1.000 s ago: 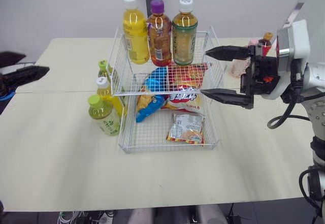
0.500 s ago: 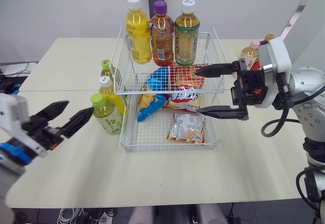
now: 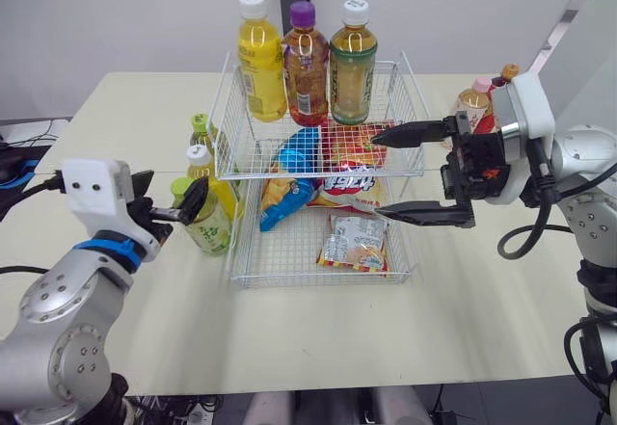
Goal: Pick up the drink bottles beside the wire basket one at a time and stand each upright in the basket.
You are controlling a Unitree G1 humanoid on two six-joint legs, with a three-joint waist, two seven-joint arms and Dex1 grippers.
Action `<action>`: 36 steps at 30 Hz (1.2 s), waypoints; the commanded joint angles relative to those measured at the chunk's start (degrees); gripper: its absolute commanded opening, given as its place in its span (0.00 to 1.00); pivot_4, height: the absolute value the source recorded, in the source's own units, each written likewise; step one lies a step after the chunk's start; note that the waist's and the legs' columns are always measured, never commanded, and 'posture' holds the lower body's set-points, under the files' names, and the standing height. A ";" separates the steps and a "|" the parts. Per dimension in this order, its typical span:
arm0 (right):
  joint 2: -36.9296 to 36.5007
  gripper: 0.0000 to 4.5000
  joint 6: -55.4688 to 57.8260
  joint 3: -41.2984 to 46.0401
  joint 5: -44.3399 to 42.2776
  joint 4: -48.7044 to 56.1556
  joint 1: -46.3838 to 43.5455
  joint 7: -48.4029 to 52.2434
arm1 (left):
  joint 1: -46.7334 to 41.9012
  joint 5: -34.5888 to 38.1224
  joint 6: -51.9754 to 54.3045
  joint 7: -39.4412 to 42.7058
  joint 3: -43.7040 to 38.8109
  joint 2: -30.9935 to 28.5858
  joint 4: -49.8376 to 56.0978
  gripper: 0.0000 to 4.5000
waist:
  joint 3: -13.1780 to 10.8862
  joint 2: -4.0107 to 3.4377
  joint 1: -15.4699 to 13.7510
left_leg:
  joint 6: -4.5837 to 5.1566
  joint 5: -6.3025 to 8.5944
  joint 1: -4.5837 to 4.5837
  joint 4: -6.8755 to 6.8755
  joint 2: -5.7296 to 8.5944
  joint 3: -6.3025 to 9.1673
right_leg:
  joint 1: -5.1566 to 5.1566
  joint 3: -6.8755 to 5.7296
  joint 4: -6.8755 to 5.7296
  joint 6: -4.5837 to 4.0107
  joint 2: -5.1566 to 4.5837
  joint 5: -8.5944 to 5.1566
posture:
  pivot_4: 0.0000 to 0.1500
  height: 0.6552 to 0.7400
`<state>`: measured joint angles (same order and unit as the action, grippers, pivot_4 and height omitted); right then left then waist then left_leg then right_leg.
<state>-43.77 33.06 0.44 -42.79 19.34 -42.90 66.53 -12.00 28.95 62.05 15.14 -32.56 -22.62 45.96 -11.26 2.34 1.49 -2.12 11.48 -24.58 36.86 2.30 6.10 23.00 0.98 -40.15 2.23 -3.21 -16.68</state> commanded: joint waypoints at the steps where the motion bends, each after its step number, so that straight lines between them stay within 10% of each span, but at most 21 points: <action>1: -0.41 1.00 -0.20 1.74 -0.63 1.10 -0.90 -0.03 | -0.62 -0.59 -1.57 -1.87 2.16 -0.73 -0.63 0.99 | 0.00 0.00 0.02 | 0.00 0.00 0.01 -0.01 0.00 0.00 | -0.02 0.00 0.03 0.00 0.00 0.00 | 1.00 1.00; 8: -0.25 1.00 0.49 1.77 -0.99 2.54 -0.46 -1.23 | 0.48 -1.29 -1.92 -3.41 5.68 -1.82 -1.44 0.99 | 0.00 0.00 0.00 | 0.00 0.00 0.00 -0.04 -0.02 0.02 | -0.06 -0.02 0.11 0.00 0.03 0.01 | 1.00 1.00; 19: -0.32 1.00 0.60 2.11 -0.98 2.91 0.10 -1.68 | 1.99 -1.27 -2.62 -4.44 5.54 -2.09 -1.99 0.33 | 0.00 -0.01 -0.01 | 0.00 0.00 0.01 -0.04 -0.02 0.05 | -0.11 -0.05 0.19 0.01 0.03 0.02 | 1.00 1.00; 25: -0.28 1.00 0.00 2.42 -0.60 1.97 -0.39 -1.47 | 4.00 2.77 -2.92 -2.44 -0.65 -3.87 0.10 0.30 | 0.00 -0.01 0.11 | 0.00 0.01 0.03 -0.06 -0.04 0.07 | -0.12 -0.04 0.20 0.01 0.03 0.01 | 1.00 1.00; 36: -0.82 1.00 0.11 2.61 -0.33 0.90 -0.97 -0.74 | -8.92 27.97 6.76 16.10 -16.07 -33.71 -17.45 0.30 | -0.06 -0.03 0.09 | -0.01 0.01 0.04 -0.14 -0.05 0.08 | -0.12 -0.07 0.29 -0.01 0.06 0.01 | 1.00 1.00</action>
<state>-43.88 33.95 1.00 -42.78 19.77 -42.62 65.48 -17.87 52.64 68.11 29.26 -45.96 -53.57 30.60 -11.33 2.31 1.57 -2.13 11.49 -24.55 36.73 2.25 6.16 22.85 0.84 -39.82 2.23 -3.14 -16.67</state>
